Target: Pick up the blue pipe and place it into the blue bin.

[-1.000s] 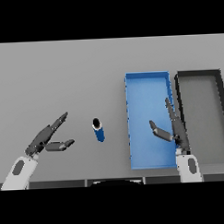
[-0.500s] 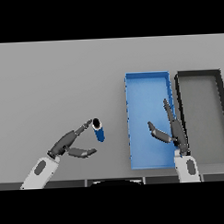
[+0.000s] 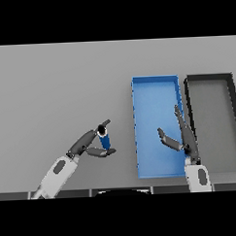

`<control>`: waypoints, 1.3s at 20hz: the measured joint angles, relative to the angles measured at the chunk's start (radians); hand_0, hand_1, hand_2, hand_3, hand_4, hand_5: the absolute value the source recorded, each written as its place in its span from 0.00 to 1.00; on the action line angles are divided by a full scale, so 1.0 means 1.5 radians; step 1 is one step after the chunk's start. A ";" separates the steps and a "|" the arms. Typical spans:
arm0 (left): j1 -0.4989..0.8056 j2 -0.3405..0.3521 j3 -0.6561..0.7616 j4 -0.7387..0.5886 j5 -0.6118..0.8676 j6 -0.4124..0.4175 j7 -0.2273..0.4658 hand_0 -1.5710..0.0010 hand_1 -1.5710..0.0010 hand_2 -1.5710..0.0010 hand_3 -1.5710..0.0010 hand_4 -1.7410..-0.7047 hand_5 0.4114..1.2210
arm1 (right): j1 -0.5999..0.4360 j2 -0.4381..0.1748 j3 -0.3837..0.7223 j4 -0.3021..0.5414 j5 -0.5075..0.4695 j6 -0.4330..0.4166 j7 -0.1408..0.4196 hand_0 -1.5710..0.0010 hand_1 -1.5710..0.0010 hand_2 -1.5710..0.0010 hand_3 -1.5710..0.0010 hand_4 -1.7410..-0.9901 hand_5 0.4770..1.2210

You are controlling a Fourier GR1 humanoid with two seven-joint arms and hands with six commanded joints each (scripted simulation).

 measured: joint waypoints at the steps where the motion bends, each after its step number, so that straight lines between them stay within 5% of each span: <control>1: 0.001 -0.012 -0.008 0.013 -0.011 0.005 -0.006 1.00 1.00 1.00 1.00 0.66 0.01 | -0.001 -0.001 0.001 -0.002 0.005 -0.002 -0.003 1.00 1.00 1.00 1.00 0.70 0.23; 4: 0.000 -0.029 -0.002 0.033 0.009 -0.008 -0.042 1.00 1.00 1.00 1.00 0.61 0.06 | 0.001 -0.009 -0.003 0.000 0.011 -0.006 -0.004 1.00 1.00 1.00 1.00 0.71 0.23; 7: 0.008 -0.058 0.001 0.030 0.034 -0.010 -0.059 0.99 0.90 0.80 0.82 0.48 0.25 | 0.008 -0.010 -0.005 -0.003 0.005 -0.003 -0.012 1.00 1.00 1.00 1.00 0.70 0.24; 8: 0.006 -0.069 0.006 0.037 0.044 -0.010 -0.052 0.92 0.80 0.69 0.66 0.44 0.40 | 0.005 -0.010 -0.007 -0.003 -0.001 0.000 -0.010 1.00 1.00 1.00 1.00 0.69 0.24; 10: 0.003 -0.086 0.019 0.055 0.062 -0.009 -0.067 0.62 0.52 0.45 0.42 0.29 0.62 | 0.009 -0.008 -0.002 -0.005 0.003 0.002 -0.009 1.00 1.00 1.00 1.00 0.69 0.24; 13: 0.003 -0.095 0.013 0.054 0.062 -0.018 -0.073 0.32 0.27 0.23 0.24 0.16 0.80 | 0.004 -0.012 -0.004 -0.001 -0.003 0.008 -0.009 1.00 1.00 1.00 1.00 0.68 0.25; 14: 0.010 -0.092 0.008 0.044 0.059 -0.015 -0.078 0.25 0.21 0.18 0.19 0.18 0.84 | -0.002 -0.012 -0.008 -0.001 -0.010 0.009 -0.002 1.00 1.00 1.00 1.00 0.68 0.24; 19: 0.013 -0.106 0.002 0.019 0.027 0.012 -0.102 0.08 0.07 0.06 0.06 0.25 0.95 | -0.002 -0.003 -0.007 0.007 -0.012 0.007 -0.001 1.00 1.00 1.00 1.00 0.70 0.21; 26: -0.013 -0.124 0.020 -0.065 0.036 0.002 -0.084 0.02 0.01 0.01 0.01 0.27 0.99 | -0.015 -0.008 -0.007 0.005 -0.003 0.003 0.011 1.00 1.00 1.00 1.00 0.72 0.22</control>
